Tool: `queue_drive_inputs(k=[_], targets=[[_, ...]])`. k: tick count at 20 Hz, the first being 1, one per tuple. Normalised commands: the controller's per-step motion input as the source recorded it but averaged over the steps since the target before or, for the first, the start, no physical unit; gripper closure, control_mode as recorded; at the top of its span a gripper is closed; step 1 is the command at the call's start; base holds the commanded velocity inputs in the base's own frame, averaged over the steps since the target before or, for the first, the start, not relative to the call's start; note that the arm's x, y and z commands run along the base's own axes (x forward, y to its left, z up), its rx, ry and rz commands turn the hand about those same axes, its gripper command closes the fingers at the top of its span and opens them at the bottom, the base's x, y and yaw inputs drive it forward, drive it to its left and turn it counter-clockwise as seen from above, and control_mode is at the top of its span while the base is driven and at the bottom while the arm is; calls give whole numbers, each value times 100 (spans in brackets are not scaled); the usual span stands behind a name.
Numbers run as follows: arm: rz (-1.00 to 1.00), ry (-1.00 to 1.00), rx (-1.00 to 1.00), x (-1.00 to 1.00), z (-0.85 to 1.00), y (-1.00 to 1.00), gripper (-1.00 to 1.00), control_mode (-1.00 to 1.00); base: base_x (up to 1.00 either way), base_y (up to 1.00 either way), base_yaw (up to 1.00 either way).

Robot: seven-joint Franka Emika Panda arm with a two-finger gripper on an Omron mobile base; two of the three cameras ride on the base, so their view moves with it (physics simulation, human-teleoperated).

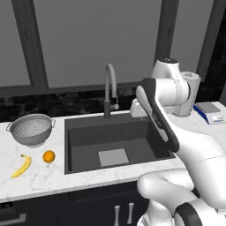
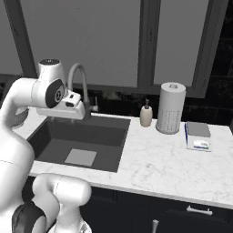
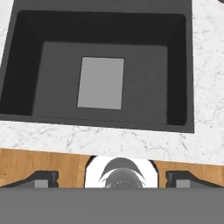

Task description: Put the colander in the sink, put the banana, orange in the colander, and turn on the sink faucet and pour water over the colander.

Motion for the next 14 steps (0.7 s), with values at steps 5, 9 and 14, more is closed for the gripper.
queue_drive_inputs(k=[5, 9, 14], targets=[[-11, 0, 12, -26, -18, 67, -100, -100, 0, 0, 0], [-19, 0, 2, -5, -24, 96, -100, -100, 0, 0, 0], [-23, -1, 0, 24, -17, 92, -100, -100, 0, 0, 0]])
